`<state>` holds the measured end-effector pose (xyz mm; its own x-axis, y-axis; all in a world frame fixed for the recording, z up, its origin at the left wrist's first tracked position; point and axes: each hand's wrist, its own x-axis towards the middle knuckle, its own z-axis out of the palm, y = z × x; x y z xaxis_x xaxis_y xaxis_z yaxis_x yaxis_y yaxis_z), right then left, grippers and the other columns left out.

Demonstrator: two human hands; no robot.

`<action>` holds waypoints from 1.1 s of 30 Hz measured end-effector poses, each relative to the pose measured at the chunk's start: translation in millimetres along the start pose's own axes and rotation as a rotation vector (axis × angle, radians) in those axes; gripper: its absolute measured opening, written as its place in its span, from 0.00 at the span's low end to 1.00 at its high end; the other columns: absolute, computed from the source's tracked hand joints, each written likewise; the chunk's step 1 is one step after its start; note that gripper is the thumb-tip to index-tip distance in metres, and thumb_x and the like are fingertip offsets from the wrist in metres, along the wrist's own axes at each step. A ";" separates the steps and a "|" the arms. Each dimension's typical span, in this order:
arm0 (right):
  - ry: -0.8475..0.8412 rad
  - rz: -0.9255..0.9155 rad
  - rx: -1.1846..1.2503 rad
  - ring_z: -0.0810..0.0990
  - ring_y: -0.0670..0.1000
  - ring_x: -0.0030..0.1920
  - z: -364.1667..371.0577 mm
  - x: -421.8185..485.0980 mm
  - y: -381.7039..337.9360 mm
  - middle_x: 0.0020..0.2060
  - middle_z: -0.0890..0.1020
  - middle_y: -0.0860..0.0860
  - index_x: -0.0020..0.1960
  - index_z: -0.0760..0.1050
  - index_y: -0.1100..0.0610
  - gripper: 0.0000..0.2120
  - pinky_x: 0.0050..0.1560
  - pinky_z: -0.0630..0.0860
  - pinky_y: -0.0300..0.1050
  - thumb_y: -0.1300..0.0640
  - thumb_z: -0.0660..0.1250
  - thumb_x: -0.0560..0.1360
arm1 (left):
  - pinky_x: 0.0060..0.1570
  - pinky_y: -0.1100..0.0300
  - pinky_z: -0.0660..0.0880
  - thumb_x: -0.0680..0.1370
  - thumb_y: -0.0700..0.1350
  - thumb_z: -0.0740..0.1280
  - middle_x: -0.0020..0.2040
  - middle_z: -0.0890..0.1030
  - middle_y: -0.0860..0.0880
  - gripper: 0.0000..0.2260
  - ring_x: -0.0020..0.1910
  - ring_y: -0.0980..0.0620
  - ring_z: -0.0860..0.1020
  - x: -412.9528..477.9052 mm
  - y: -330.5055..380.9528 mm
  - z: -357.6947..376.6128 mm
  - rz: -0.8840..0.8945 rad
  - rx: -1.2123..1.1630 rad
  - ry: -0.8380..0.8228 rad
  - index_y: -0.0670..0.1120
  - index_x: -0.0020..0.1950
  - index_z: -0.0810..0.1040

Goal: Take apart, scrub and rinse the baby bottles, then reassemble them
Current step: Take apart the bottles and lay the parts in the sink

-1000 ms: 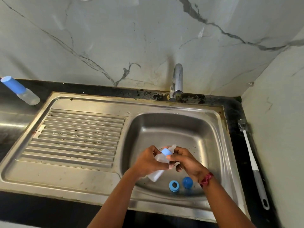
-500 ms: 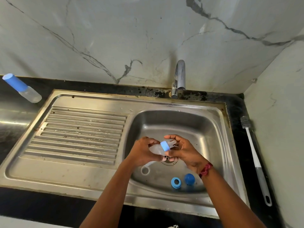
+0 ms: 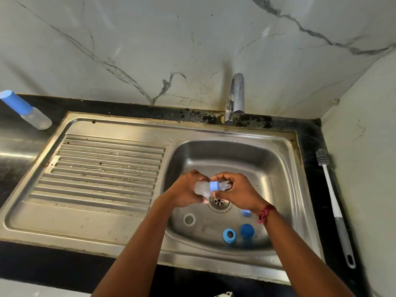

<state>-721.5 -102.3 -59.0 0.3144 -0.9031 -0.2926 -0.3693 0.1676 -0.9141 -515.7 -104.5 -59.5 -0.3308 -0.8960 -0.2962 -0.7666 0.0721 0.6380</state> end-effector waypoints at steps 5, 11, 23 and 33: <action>0.125 -0.096 -0.124 0.80 0.42 0.54 -11.2 5.8 5.2 0.52 0.83 0.46 0.51 0.82 0.52 0.21 0.54 0.72 0.27 0.72 0.76 0.65 | 0.62 0.58 0.68 0.71 0.45 0.78 0.66 0.75 0.46 0.29 0.64 0.46 0.74 10.1 -16.7 3.8 -0.086 0.058 0.017 0.45 0.70 0.73; 0.234 -0.042 -0.118 0.79 0.37 0.54 -18.4 -2.9 23.0 0.52 0.82 0.44 0.55 0.80 0.52 0.20 0.53 0.68 0.23 0.69 0.76 0.67 | 0.54 0.62 0.67 0.72 0.39 0.75 0.61 0.77 0.44 0.22 0.59 0.45 0.76 15.4 -41.0 26.9 -0.260 -0.049 0.152 0.44 0.64 0.74; 0.203 0.131 -0.159 0.77 0.36 0.52 -2.8 -24.8 62.9 0.52 0.81 0.44 0.57 0.79 0.53 0.19 0.49 0.69 0.21 0.68 0.75 0.69 | 0.43 0.60 0.74 0.66 0.32 0.74 0.49 0.81 0.49 0.18 0.48 0.49 0.79 27.3 -63.4 77.5 -0.395 -0.214 0.127 0.48 0.49 0.76; 0.209 0.156 -0.176 0.77 0.37 0.51 0.3 -20.2 64.6 0.51 0.81 0.44 0.57 0.79 0.54 0.19 0.47 0.69 0.20 0.67 0.76 0.69 | 0.49 0.54 0.79 0.65 0.33 0.76 0.51 0.80 0.49 0.21 0.50 0.48 0.80 26.9 -76.8 85.5 -0.394 -0.195 0.074 0.52 0.50 0.74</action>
<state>-751.4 -73.1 -112.2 0.0616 -0.9366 -0.3450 -0.5503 0.2565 -0.7946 -512.7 -96.7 -177.2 0.0118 -0.8681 -0.4963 -0.7061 -0.3587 0.6106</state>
